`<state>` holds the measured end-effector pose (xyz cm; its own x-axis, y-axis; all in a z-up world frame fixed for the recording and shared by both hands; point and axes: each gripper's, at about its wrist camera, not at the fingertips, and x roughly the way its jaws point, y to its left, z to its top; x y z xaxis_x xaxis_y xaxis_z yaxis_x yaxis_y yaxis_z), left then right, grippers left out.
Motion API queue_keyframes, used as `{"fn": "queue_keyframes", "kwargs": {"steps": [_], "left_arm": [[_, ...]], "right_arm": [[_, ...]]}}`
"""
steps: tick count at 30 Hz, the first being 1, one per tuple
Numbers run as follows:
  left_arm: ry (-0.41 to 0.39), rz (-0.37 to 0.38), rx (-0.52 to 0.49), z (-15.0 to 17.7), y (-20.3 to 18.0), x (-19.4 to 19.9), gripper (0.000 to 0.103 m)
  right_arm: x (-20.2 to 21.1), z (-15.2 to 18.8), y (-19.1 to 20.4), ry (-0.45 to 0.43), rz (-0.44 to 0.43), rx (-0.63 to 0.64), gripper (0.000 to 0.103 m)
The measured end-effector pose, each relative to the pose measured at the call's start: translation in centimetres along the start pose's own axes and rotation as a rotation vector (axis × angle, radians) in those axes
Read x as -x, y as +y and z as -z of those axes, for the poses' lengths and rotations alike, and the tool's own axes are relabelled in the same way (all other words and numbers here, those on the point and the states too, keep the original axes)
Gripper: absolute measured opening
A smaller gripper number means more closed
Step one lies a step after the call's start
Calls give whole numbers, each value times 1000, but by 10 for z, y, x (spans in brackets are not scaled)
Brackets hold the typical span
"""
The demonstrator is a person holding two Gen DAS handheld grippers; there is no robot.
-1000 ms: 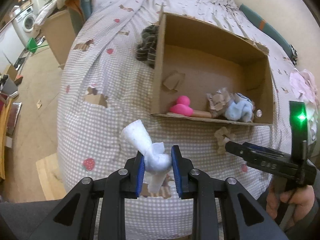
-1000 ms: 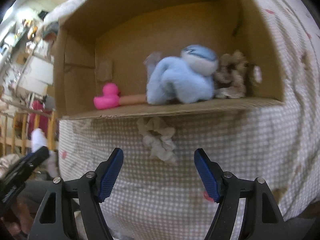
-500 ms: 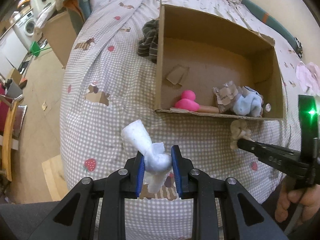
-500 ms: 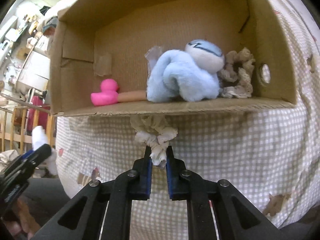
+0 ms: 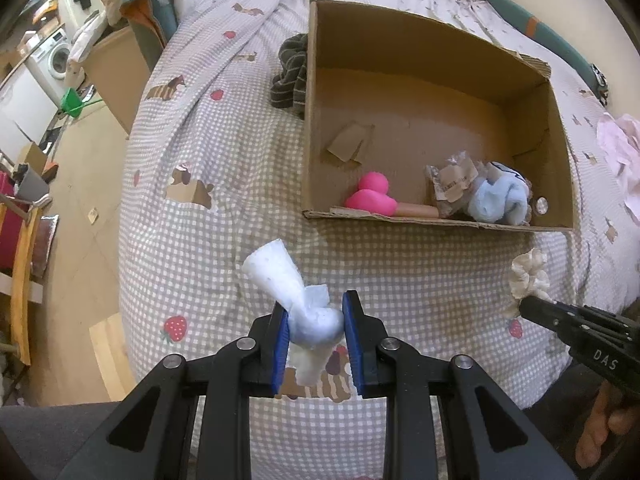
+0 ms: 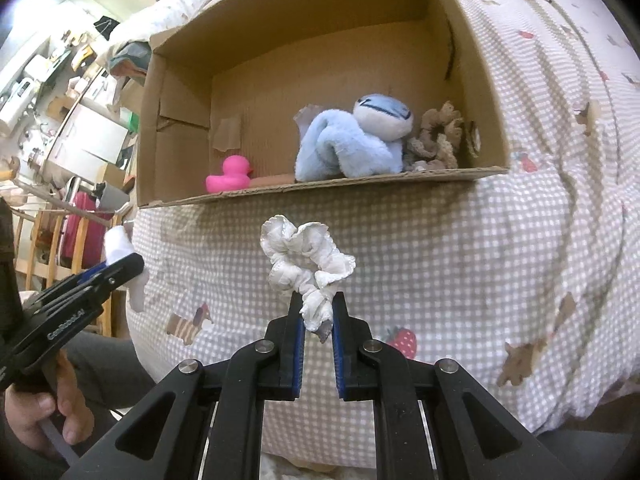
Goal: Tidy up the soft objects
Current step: 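Lift and carry the bottle and crumpled paper over the box with both grippers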
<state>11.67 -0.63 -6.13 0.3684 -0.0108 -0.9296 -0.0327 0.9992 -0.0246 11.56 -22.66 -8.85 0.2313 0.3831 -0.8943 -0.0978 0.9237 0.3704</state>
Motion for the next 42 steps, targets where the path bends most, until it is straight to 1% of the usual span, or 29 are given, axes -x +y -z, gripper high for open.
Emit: {"fn": "queue_keyframes", "kwargs": {"steps": [4,9,13,17,19,21,25,28,32,38,42], "left_arm": [[-21,-1,-5,0,-2,6,23],[-52,-17,11,-1,1,12,23],[-49,-30,22,-2,3,9,23],[-58,-24,36,-3,3,11,23],[-66,-5,41,-4,1,16,23],[-61,22,36,-12,-1,21,23],[-138,26,28,-34,-5,46,23],[-206,22,10,-52,-9,66,23],[-267,17,-17,-73,-15,79,23],[-290,22,-35,-98,-25,73,23],[-282,34,-36,-111,-31,58,23]], "right_arm": [[12,0,-9,-19,-19,-9,14],[22,2,-6,-44,-47,-4,14],[33,5,-2,-66,-65,0,14],[43,11,3,-86,-81,16,14],[51,12,7,-114,-90,26,14],[68,15,8,-165,-105,35,14],[99,11,17,-286,-112,92,14],[116,1,21,-340,-115,102,14],[123,-21,28,-366,-128,102,14],[122,-62,37,-383,-117,133,14],[110,-85,37,-388,-106,150,14]]}}
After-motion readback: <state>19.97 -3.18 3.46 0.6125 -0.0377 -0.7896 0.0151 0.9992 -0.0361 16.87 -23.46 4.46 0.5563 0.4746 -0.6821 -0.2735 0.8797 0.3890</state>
